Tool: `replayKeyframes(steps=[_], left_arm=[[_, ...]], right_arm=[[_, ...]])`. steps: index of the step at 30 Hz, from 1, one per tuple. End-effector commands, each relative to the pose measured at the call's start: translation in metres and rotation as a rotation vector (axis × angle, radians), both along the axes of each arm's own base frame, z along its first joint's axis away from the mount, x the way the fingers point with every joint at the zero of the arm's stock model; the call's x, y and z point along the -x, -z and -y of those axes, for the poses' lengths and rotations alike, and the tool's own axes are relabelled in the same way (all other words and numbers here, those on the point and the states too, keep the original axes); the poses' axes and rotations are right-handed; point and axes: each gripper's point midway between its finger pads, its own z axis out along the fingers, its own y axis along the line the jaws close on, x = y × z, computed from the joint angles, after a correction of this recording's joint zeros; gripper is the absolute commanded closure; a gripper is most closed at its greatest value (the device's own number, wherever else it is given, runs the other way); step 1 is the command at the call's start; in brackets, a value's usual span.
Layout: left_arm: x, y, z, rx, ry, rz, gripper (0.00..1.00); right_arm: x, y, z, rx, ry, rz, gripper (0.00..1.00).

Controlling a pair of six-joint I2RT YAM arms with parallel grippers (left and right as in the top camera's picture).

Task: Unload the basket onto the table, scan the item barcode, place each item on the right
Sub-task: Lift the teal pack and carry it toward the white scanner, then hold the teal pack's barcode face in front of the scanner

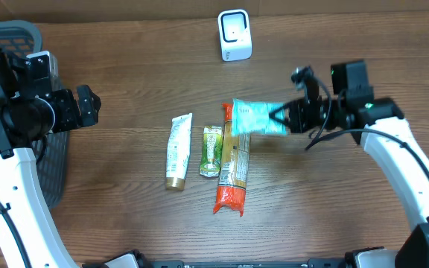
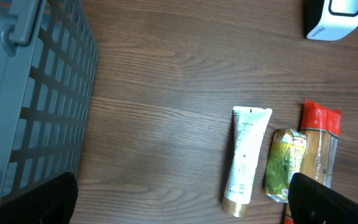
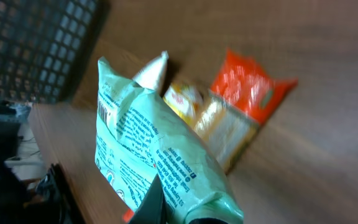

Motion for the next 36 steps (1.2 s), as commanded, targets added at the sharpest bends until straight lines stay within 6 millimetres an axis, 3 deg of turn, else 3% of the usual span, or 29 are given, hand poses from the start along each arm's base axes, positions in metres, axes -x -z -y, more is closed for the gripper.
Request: replayKeyframes(steps=[1,6,10,12,18,22,36], left_arm=[[-0.002,-0.004,0.001,0.003,0.019,0.015,0.00],[-0.002,-0.004,0.001,0.002,0.019,0.015,0.00],[-0.002,-0.004,0.001,0.002,0.019,0.015,0.00],[-0.002,-0.004,0.001,0.003,0.019,0.015,0.00],[-0.002,-0.004,0.001,0.002,0.019,0.015,0.01],[-0.002,-0.004,0.001,0.002,0.019,0.015,0.00],[-0.002,-0.004,0.001,0.002,0.019,0.015,0.00]], right_arm=[[-0.023,-0.063,-0.002,-0.006,0.009,0.167,0.96],[-0.042,-0.133,0.005,0.038,0.050,0.346,0.96],[-0.039,-0.165,0.006,0.053,0.019,0.441,0.97],[-0.036,-0.162,0.006,0.073,-0.005,0.448,0.97],[-0.018,-0.123,0.007,0.144,-0.117,0.346,0.96],[-0.015,-0.107,0.008,0.158,-0.135,0.286,0.96],[-0.015,-0.103,0.008,0.159,-0.136,0.278,0.96]])
